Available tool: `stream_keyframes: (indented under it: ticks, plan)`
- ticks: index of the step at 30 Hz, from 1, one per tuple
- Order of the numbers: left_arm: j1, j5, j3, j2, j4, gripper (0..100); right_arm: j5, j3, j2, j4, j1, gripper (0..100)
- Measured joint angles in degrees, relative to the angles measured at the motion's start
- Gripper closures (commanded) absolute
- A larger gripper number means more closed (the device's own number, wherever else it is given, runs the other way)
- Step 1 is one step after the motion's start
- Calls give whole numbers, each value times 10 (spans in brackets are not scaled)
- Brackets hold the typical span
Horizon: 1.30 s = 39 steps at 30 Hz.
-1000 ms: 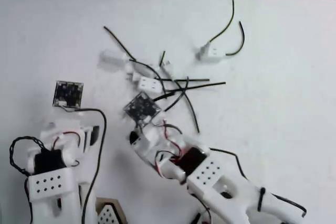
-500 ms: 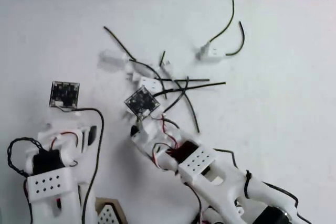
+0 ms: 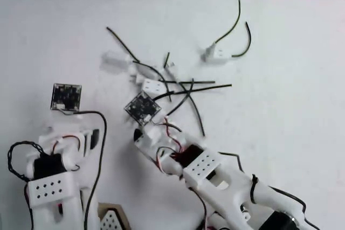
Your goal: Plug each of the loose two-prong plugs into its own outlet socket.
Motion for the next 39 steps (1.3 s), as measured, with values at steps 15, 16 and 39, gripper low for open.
stream_keyframes:
  ticks: [15, 16, 39]
  plan:
    - [0, 0, 0, 0, 0, 725, 4, 18, -1, -14, 11, 980]
    - [0, 0, 0, 0, 0, 725, 4, 18, -1, -13, 11, 980]
    - [0, 0, 0, 0, 0, 725, 13, -2, 40, 51, -8, 980]
